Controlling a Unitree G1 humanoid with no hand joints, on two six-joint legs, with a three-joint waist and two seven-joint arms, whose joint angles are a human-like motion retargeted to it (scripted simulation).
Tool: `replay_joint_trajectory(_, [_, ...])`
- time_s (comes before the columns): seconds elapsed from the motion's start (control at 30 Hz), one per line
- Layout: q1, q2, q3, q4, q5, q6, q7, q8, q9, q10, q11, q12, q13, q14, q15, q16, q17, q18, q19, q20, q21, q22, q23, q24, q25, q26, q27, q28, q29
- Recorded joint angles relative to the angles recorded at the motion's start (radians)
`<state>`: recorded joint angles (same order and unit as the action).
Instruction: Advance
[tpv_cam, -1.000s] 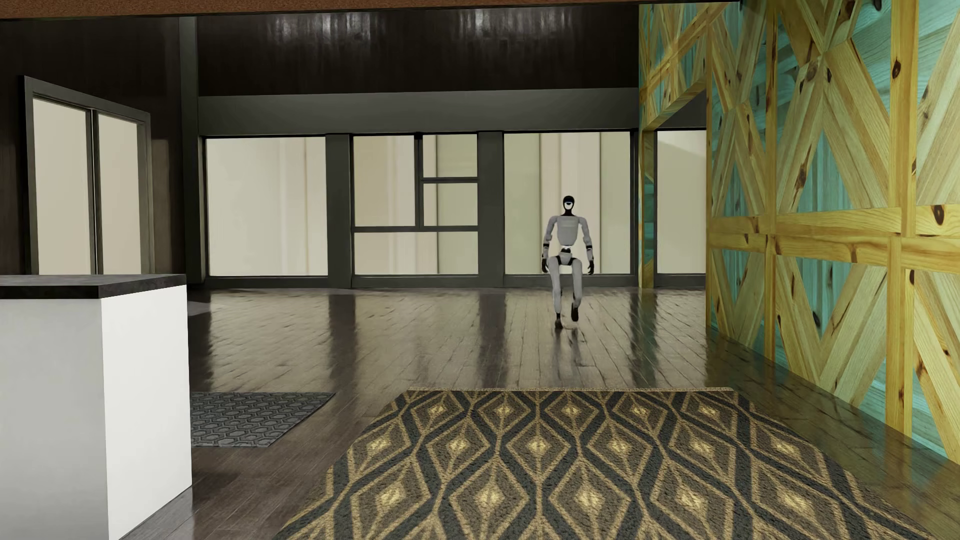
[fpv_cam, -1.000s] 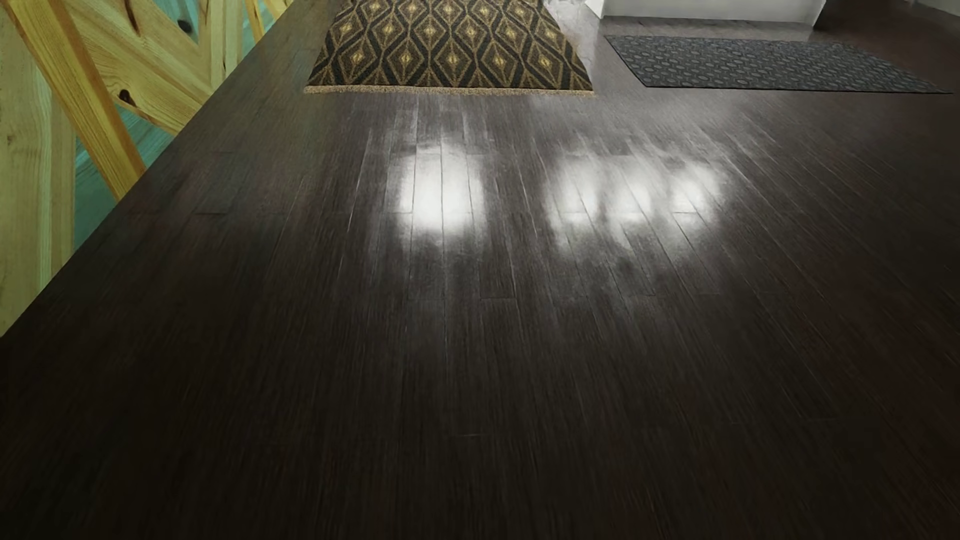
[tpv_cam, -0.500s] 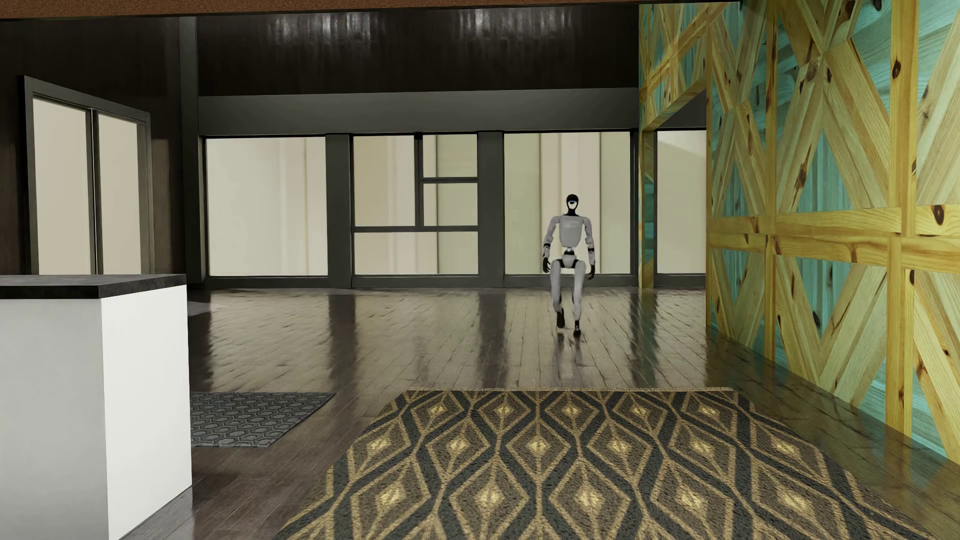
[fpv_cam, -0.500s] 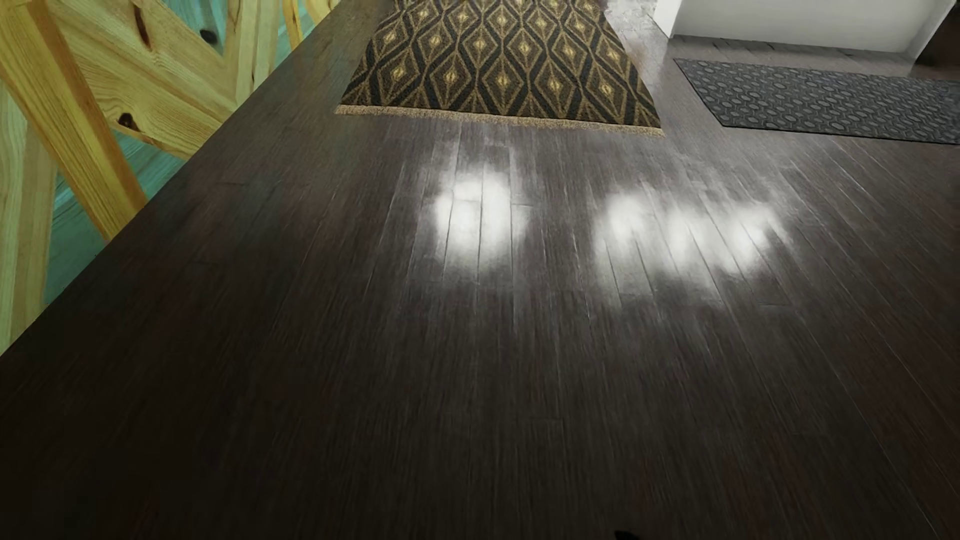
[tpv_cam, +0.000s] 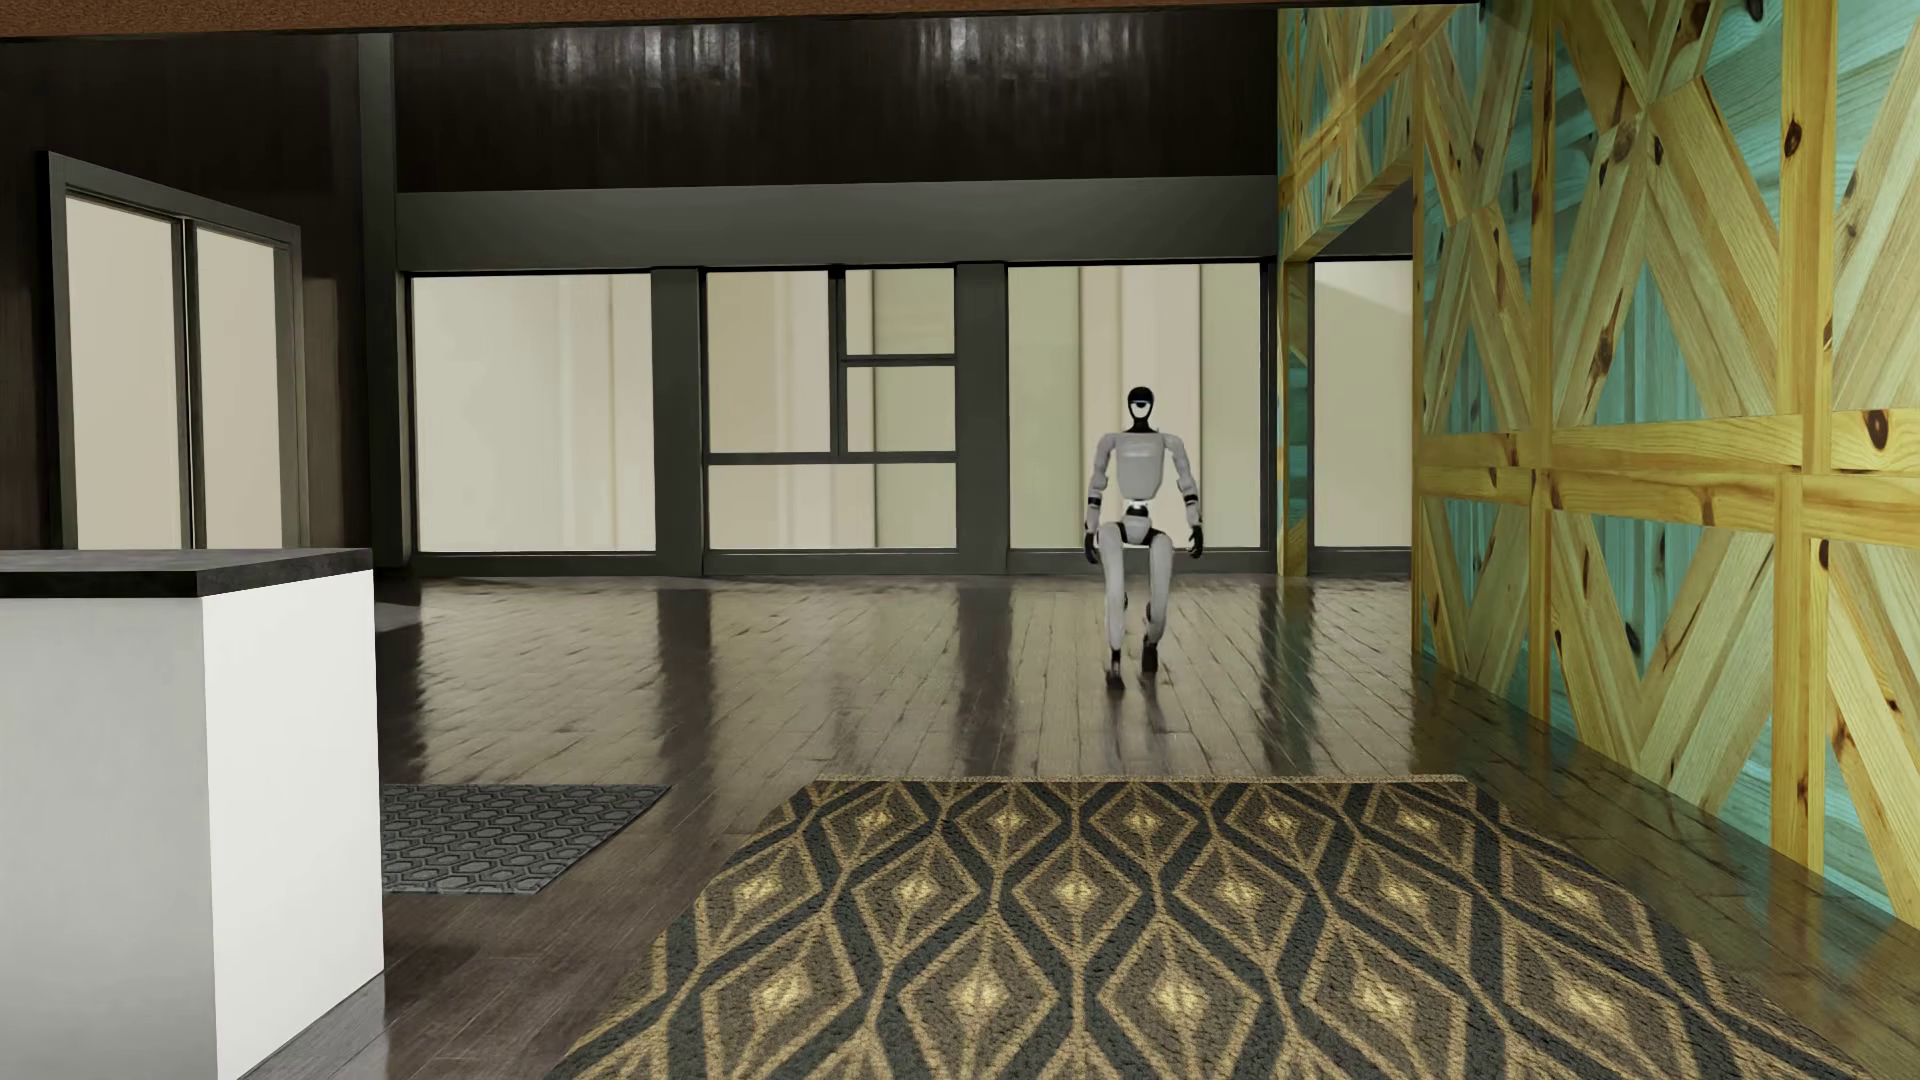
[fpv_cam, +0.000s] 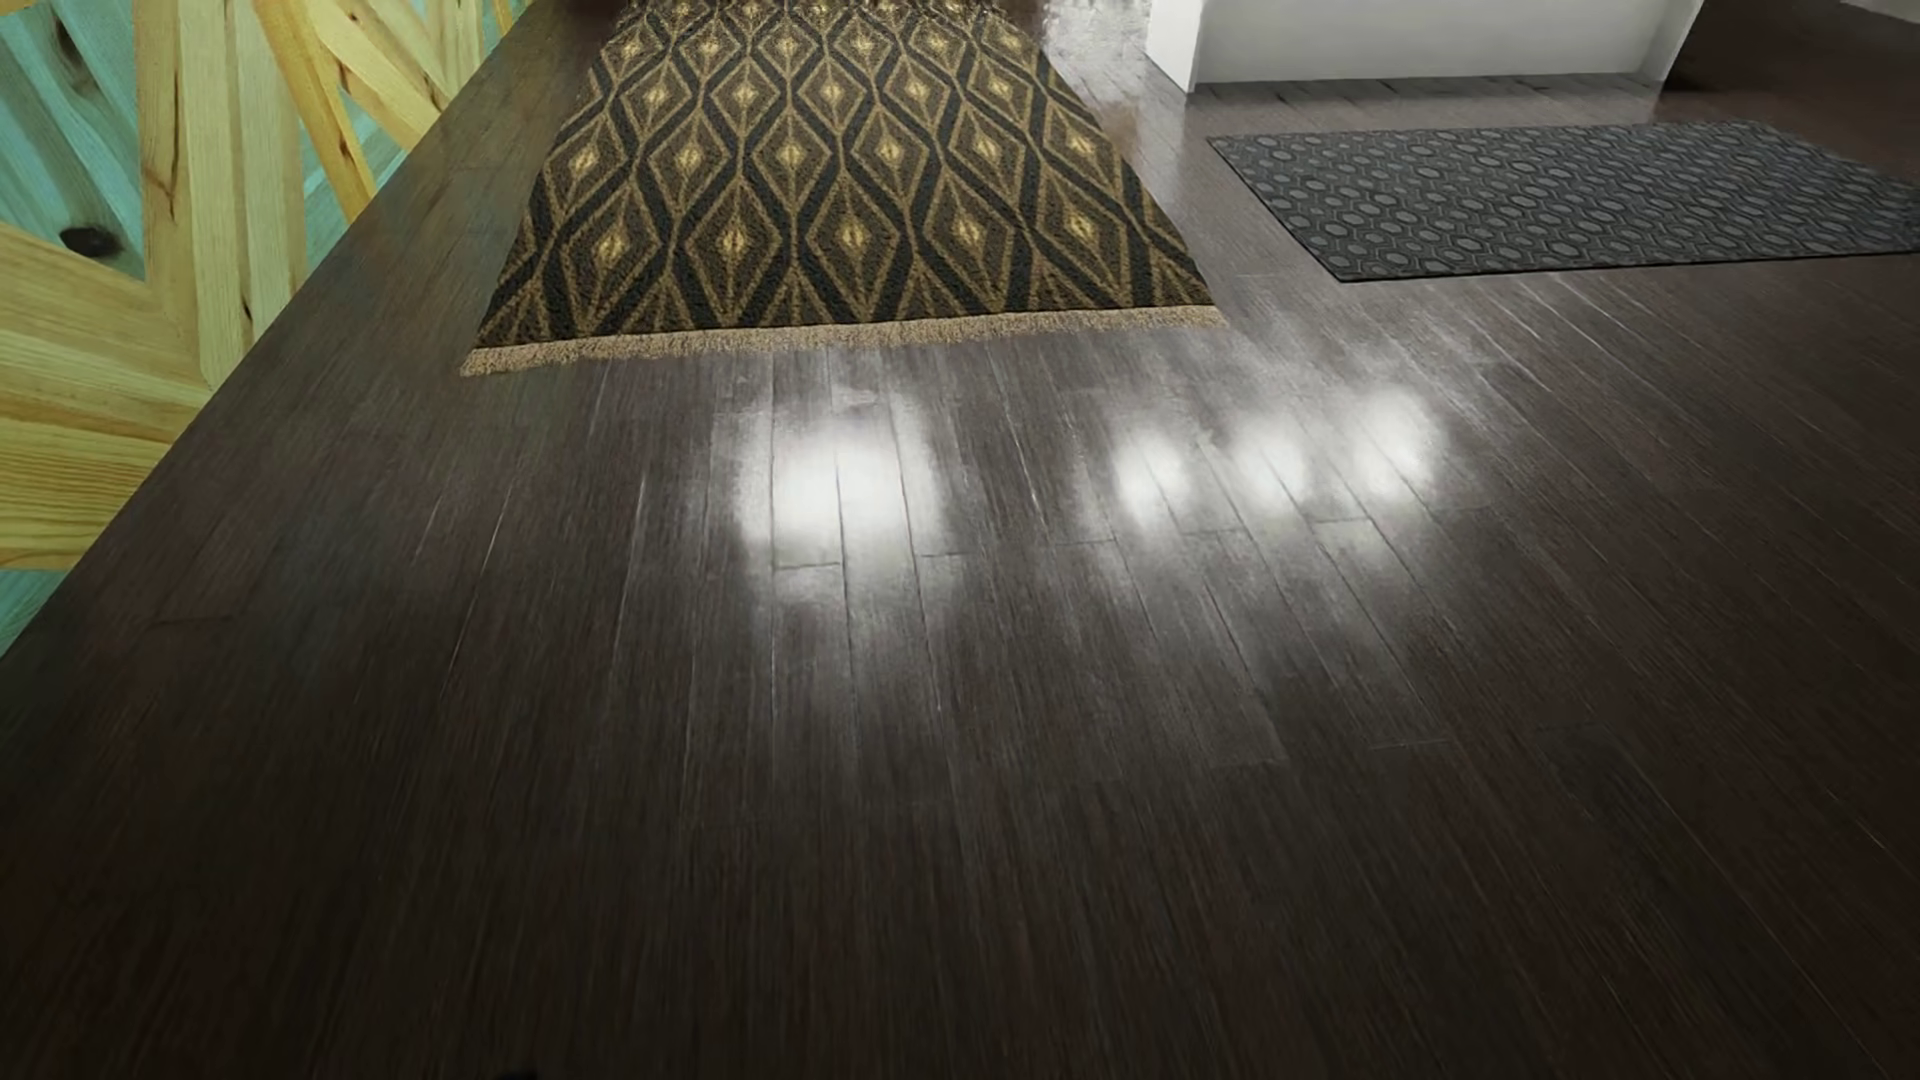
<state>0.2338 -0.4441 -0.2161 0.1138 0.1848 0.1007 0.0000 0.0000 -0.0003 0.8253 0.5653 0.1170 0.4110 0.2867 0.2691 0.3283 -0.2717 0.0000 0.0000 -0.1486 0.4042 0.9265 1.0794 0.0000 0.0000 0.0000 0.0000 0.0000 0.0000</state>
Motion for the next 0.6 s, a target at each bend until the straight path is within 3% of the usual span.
replay_joint_trajectory(0.03, [-0.093, 0.035, -0.003, 0.017, 0.022, 0.002, 0.0, 0.0, 0.006, 0.145, 0.028, 0.019, -0.005, 0.126, -0.011, -0.01, 0.001, 0.0, 0.0, -0.01, -0.027, 0.02, -0.019, 0.0, 0.0, 0.0, 0.0, 0.0, 0.0])
replay_joint_trajectory(0.07, [-0.207, 0.076, 0.014, 0.025, 0.057, 0.0, 0.0, 0.0, 0.01, 0.32, 0.048, 0.028, -0.013, 0.068, -0.031, -0.014, 0.0, 0.0, 0.0, -0.041, -0.037, 0.043, -0.048, 0.0, 0.0, 0.0, 0.0, 0.0, 0.0])
replay_joint_trajectory(0.13, [-0.371, 0.229, 0.093, 0.007, 0.064, -0.022, 0.0, 0.0, 0.033, 0.518, 0.026, 0.024, -0.075, -0.33, -0.134, -0.031, -0.006, 0.0, 0.0, -0.092, -0.029, 0.103, -0.054, 0.0, 0.0, 0.0, 0.0, 0.0, 0.0])
replay_joint_trajectory(0.17, [-0.454, 0.309, 0.15, 0.002, 0.054, -0.033, 0.0, 0.0, 0.037, 0.533, -0.011, 0.031, -0.102, -0.398, -0.204, -0.041, -0.014, 0.0, 0.0, -0.1, -0.039, 0.121, -0.082, 0.0, 0.0, 0.0, 0.0, 0.0, 0.0])
replay_joint_trajectory(0.23, [-0.572, 0.46, 0.287, 0.002, 0.008, -0.06, 0.0, 0.0, 0.046, 0.393, -0.084, 0.069, -0.168, -0.384, -0.333, -0.048, -0.046, 0.0, 0.0, -0.122, -0.054, 0.103, -0.131, 0.0, 0.0, 0.0, 0.0, 0.0, 0.0])
replay_joint_trajectory(0.3, [-0.644, 0.581, 0.374, 0.014, -0.024, -0.069, 0.0, 0.0, 0.049, 0.095, -0.133, 0.11, -0.244, -0.32, -0.443, -0.047, -0.083, 0.0, 0.0, -0.151, -0.064, 0.078, -0.18, 0.0, 0.0, 0.0, 0.0, 0.0, 0.0])
replay_joint_trajectory(0.4, [-0.667, 0.678, 0.444, 0.018, -0.056, -0.07, 0.0, 0.0, 0.012, -0.393, -0.137, 0.16, -0.332, -0.225, -0.572, -0.053, -0.12, 0.0, 0.0, -0.161, -0.134, 0.092, -0.282, 0.0, 0.0, 0.0, 0.0, 0.0, 0.0])
replay_joint_trajectory(0.47, [-0.712, 0.728, 0.481, 0.005, -0.092, -0.078, 0.0, 0.0, 0.015, -0.283, -0.136, 0.178, -0.367, -0.208, -0.499, -0.061, -0.125, 0.0, 0.0, -0.19, -0.183, 0.158, -0.325, 0.0, 0.0, 0.0, 0.0, 0.0, 0.0])
replay_joint_trajectory(0.5, [-0.736, 0.733, 0.48, -0.016, -0.097, -0.087, 0.0, 0.0, 0.005, -0.233, -0.097, 0.187, -0.366, -0.145, -0.38, -0.065, -0.115, 0.0, 0.0, -0.216, -0.197, 0.195, -0.327, 0.0, 0.0, 0.0, 0.0, 0.0, 0.0])
replay_joint_trajectory(0.53, [-0.729, 0.726, 0.468, -0.044, -0.111, -0.108, 0.0, 0.0, 0.004, -0.165, -0.009, 0.198, -0.339, -0.152, -0.207, -0.064, -0.096, 0.0, 0.0, -0.24, -0.216, 0.229, -0.329, 0.0, 0.0, 0.0, 0.0, 0.0, 0.0])
replay_joint_trajectory(0.57, [-0.681, 0.68, 0.459, -0.072, -0.123, -0.114, 0.0, 0.0, 0.004, -0.128, 0.126, 0.202, -0.314, -0.212, -0.025, -0.068, -0.084, 0.0, 0.0, -0.25, -0.212, 0.252, -0.311, 0.0, 0.0, 0.0, 0.0, 0.0, 0.0])
replay_joint_trajectory(0.6, [-0.652, 0.571, 0.461, -0.086, -0.12, -0.112, 0.0, 0.0, -0.005, -0.12, 0.293, 0.197, -0.299, -0.268, 0.086, -0.07, -0.078, 0.0, 0.0, -0.246, -0.184, 0.246, -0.301, 0.0, 0.0, 0.0, 0.0, 0.0, 0.0])
